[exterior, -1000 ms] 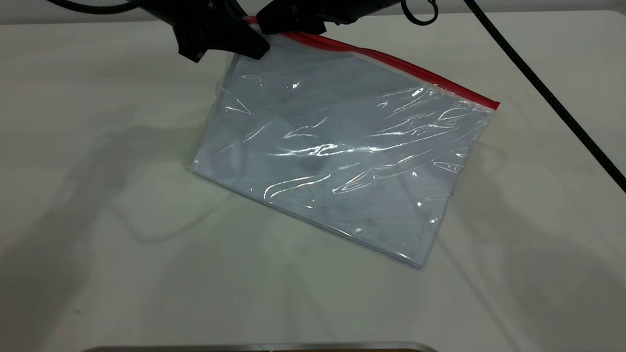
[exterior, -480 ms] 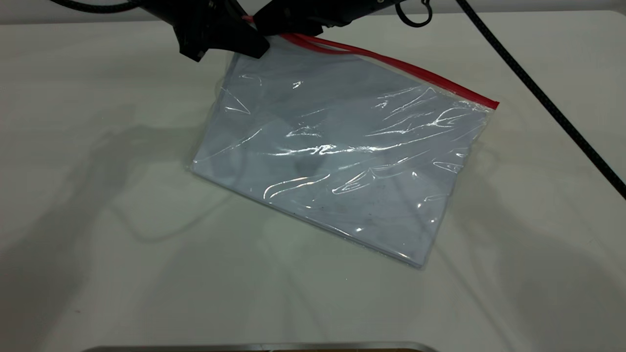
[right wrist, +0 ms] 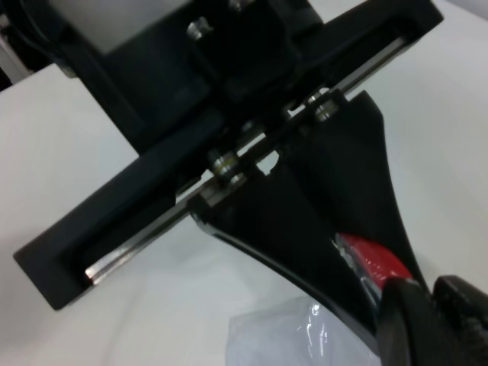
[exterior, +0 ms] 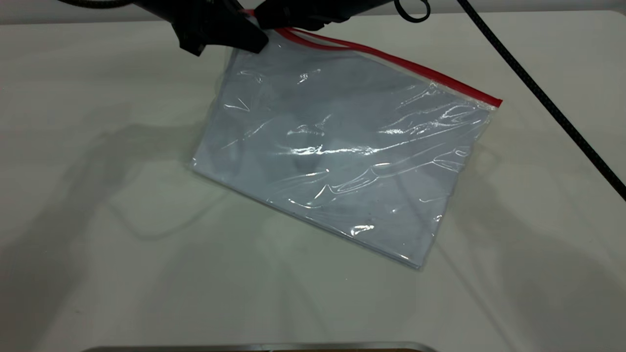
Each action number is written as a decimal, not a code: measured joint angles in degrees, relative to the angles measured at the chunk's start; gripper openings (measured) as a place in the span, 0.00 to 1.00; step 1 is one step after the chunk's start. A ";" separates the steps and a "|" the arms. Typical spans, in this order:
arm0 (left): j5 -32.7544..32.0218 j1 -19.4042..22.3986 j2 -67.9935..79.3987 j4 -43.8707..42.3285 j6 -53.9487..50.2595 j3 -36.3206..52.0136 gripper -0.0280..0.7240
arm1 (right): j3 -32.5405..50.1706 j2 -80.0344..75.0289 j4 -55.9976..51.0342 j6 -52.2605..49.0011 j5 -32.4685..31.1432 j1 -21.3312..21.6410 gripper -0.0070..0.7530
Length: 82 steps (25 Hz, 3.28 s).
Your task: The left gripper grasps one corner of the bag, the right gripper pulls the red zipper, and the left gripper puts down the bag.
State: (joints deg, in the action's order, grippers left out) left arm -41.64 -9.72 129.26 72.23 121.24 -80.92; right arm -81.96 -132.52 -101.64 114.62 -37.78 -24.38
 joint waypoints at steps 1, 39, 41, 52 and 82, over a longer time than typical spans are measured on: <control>-1.26 0.71 0.00 0.70 0.00 0.00 0.11 | -0.06 0.07 -0.07 0.00 -0.57 0.12 0.06; -18.76 13.10 -2.01 21.17 -0.01 0.15 0.11 | -0.13 -8.45 21.99 -16.14 7.14 9.21 0.06; -18.76 13.16 -2.21 21.47 -0.06 0.15 0.11 | -0.07 -8.58 26.71 -20.82 5.06 10.85 0.06; -18.72 12.25 -1.33 23.54 -0.18 0.05 0.11 | 0.31 -5.86 40.25 -33.22 3.51 13.18 0.27; -19.80 8.99 -20.75 -26.38 -77.15 -0.02 0.71 | 1.29 70.62 80.12 -89.94 -32.97 13.49 0.56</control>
State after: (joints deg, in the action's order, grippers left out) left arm -61.44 -0.73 108.51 45.85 44.09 -80.94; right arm -80.67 -61.90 -21.53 24.68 -70.74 -10.89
